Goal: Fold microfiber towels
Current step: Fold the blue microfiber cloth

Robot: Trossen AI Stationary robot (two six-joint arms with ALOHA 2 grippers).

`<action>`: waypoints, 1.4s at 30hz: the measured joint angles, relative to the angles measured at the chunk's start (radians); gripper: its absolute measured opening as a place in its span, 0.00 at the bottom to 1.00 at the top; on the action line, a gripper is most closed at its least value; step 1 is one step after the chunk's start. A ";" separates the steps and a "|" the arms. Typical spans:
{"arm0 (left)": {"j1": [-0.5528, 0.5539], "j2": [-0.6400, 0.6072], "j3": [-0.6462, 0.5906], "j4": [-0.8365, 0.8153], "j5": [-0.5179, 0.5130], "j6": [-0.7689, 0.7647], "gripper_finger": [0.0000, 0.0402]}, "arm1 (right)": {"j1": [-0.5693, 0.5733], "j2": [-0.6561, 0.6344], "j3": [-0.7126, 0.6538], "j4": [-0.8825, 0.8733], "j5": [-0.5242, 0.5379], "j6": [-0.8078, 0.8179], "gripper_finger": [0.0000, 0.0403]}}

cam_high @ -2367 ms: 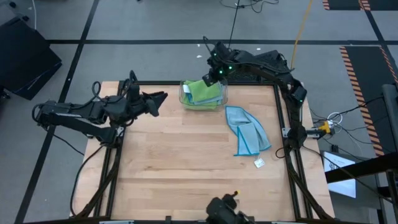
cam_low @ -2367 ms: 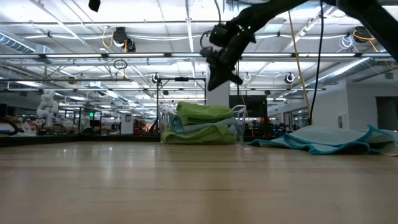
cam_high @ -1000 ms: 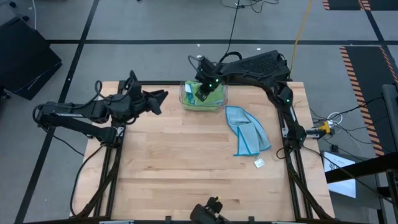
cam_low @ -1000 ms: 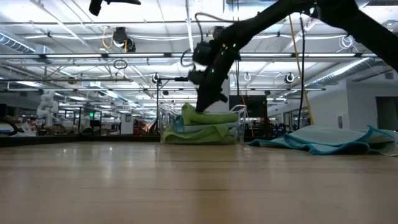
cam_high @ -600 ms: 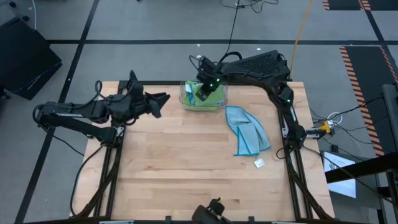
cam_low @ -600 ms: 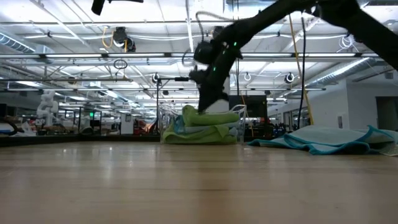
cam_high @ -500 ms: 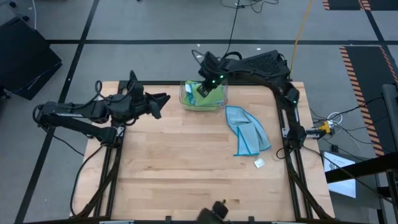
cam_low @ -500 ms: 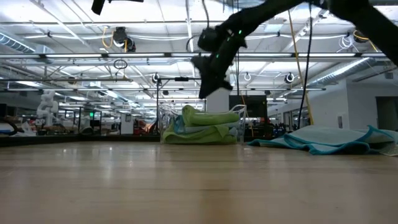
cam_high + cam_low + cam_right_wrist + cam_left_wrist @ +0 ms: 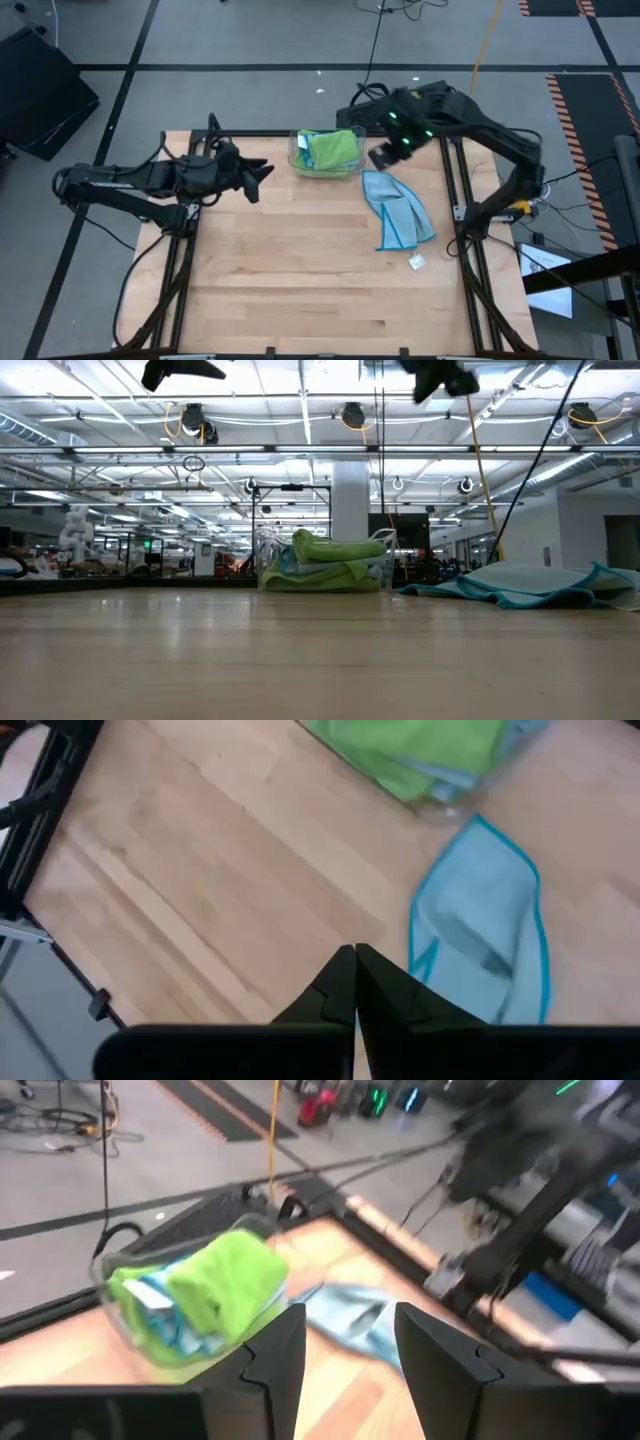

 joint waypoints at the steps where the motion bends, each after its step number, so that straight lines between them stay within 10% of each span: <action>1: 0.000 0.000 0.000 -0.022 0.010 0.000 0.39 | 0.025 -0.026 -0.006 -0.016 0.025 0.036 0.01; 12: -0.025 0.000 0.000 -0.063 0.127 -0.077 0.39 | 0.228 -0.334 -0.476 0.027 0.105 0.298 0.19; 17: -0.044 0.000 0.000 -0.058 0.130 -0.177 0.39 | 0.239 -0.437 -0.745 0.179 -0.050 0.327 0.33; 30: -0.032 0.085 0.000 -0.048 0.166 -0.223 0.39 | 0.393 -0.574 -1.232 0.650 -0.234 -0.028 0.49; 42: -0.003 0.237 0.000 -0.051 0.274 -0.207 0.39 | 0.560 -0.731 -1.479 0.988 -0.149 -0.105 0.48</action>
